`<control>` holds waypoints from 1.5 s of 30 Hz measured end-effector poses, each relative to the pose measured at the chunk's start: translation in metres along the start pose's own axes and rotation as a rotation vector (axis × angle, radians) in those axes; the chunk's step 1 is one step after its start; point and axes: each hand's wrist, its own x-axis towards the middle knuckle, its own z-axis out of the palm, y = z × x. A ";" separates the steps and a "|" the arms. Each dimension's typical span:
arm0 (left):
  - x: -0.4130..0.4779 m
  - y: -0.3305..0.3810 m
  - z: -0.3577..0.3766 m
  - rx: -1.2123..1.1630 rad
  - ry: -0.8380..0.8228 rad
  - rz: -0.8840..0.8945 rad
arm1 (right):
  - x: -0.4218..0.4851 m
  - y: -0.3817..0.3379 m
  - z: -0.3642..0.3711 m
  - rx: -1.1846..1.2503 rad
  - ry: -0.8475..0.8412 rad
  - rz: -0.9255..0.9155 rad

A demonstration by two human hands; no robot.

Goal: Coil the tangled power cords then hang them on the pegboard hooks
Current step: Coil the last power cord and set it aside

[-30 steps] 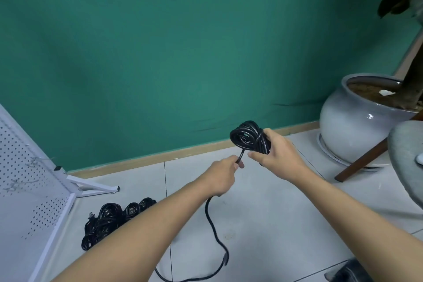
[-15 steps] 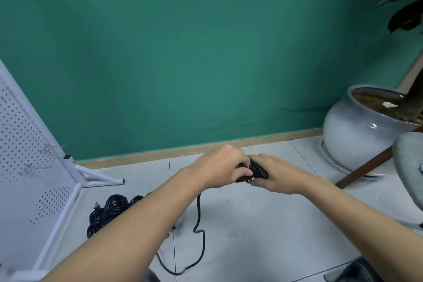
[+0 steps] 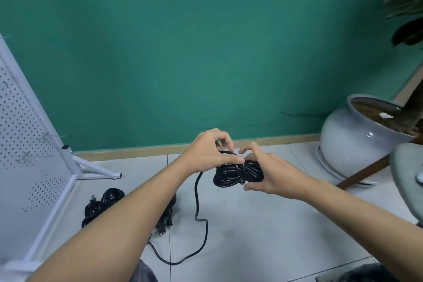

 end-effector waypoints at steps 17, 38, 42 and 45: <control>0.008 -0.024 -0.012 -0.193 0.059 -0.134 | 0.047 0.030 0.003 0.221 0.081 -0.193; 0.014 -0.031 0.022 0.169 -0.125 -0.298 | 0.061 0.056 -0.007 0.534 0.457 0.174; 0.019 -0.004 0.029 0.385 -0.112 -0.194 | 0.061 0.073 0.000 0.291 0.472 0.180; 0.017 0.006 0.028 0.578 -0.108 -0.065 | 0.060 0.077 0.002 0.190 0.403 0.143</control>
